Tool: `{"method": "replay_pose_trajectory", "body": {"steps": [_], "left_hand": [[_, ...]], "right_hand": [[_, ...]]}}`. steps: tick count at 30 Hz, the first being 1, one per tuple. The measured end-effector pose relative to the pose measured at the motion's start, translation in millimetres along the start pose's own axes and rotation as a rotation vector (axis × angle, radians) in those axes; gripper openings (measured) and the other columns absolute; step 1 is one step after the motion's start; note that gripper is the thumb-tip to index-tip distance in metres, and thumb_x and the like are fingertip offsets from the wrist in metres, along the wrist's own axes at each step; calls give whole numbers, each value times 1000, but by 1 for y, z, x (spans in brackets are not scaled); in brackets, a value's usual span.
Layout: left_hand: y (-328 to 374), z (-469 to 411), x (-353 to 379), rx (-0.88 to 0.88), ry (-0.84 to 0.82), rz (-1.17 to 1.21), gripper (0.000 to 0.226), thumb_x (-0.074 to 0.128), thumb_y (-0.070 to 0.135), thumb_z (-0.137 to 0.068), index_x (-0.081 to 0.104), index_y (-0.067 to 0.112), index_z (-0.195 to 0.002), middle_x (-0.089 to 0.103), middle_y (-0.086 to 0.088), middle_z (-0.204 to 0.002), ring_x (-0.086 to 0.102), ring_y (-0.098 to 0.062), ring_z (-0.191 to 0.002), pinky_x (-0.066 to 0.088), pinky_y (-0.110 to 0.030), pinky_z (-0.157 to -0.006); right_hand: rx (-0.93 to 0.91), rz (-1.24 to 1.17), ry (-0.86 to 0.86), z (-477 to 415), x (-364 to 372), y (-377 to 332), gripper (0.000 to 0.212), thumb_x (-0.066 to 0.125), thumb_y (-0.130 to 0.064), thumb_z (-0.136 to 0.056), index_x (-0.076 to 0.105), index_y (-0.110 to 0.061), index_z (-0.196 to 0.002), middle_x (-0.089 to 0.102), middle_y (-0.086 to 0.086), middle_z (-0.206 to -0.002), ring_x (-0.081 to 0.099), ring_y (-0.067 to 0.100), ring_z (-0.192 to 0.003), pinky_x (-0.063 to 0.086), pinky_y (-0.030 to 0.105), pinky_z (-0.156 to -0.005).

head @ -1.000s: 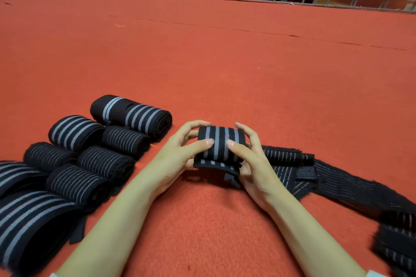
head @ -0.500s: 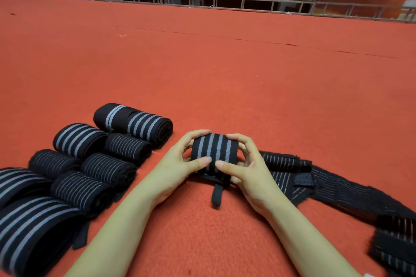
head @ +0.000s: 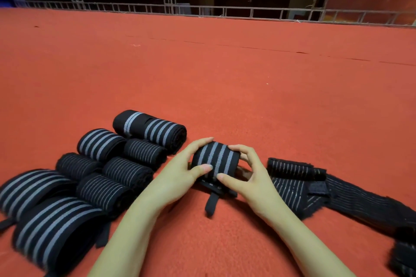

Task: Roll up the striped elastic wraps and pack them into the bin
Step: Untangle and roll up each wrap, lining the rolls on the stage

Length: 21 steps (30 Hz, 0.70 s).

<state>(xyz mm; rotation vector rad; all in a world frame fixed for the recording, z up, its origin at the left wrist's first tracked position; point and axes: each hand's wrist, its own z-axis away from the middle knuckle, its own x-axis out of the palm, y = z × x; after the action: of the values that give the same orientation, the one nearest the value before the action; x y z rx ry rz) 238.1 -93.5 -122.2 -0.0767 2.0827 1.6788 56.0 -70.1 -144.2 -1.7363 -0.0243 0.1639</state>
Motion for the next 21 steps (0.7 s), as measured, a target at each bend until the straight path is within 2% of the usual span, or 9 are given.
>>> {"method": "replay_pose_trajectory", "body": {"steps": [1, 3, 6, 9, 11, 15, 21], "left_hand": [[-1, 1, 0, 12, 36, -159, 58, 63, 11, -90, 46, 37, -138, 51, 14, -137, 48, -4, -126, 33, -19, -108], [-1, 5, 0, 47, 96, -547, 63, 66, 21, -88, 39, 32, -144, 45, 8, -143, 37, -11, -132, 18, -12, -106], [3, 11, -2, 57, 85, -857, 70, 64, 29, -88, 29, 35, -148, 23, 9, -157, 19, -15, -137, 13, -18, -111], [6, 7, -3, 85, 34, -944, 70, 60, 26, -90, 25, 32, -150, 25, 8, -157, 19, -14, -140, 19, -26, -115], [9, 2, -5, 104, 31, -1003, 67, 58, 27, -91, 27, 32, -150, 28, 9, -156, 19, -15, -142, 17, -28, -115], [12, -10, -10, 151, 3, -1160, 62, 52, 25, -94, 26, 28, -150, 27, 10, -155, 18, -15, -143, 7, -32, -117], [6, -25, -37, 144, 31, -1234, 52, 55, 24, -92, 39, 27, -142, 41, 11, -147, 26, -17, -139, 10, -36, -116]], "right_hand": [[-21, 64, 21, 0, 1, 0, 54, 78, -15, -78, 53, -42, -117, 61, -18, -115, 65, 9, -101, 57, 37, -82], [-116, 287, 56, 1, 2, 0, 54, 80, -23, -75, 55, -45, -118, 61, -15, -119, 61, 3, -106, 50, 26, -90], [-197, 584, 46, 2, -1, -3, 56, 77, -36, -75, 49, -46, -122, 53, -26, -126, 47, -5, -117, 37, 20, -100], [-155, 687, 7, 2, -5, -4, 63, 75, -34, -76, 44, -43, -131, 45, -21, -130, 40, 1, -122, 31, 19, -102], [-122, 700, 4, 1, -5, -5, 65, 75, -30, -77, 44, -37, -134, 43, -17, -128, 41, 4, -122, 31, 18, -102], [-86, 672, 60, -5, 1, -5, 63, 78, -27, -76, 50, -31, -132, 48, -17, -115, 50, 2, -105, 37, 14, -94], [-110, 653, 96, -35, 31, 7, 66, 81, -32, -72, 52, -27, -131, 54, -8, -118, 56, 14, -113, 44, 34, -99]]}}
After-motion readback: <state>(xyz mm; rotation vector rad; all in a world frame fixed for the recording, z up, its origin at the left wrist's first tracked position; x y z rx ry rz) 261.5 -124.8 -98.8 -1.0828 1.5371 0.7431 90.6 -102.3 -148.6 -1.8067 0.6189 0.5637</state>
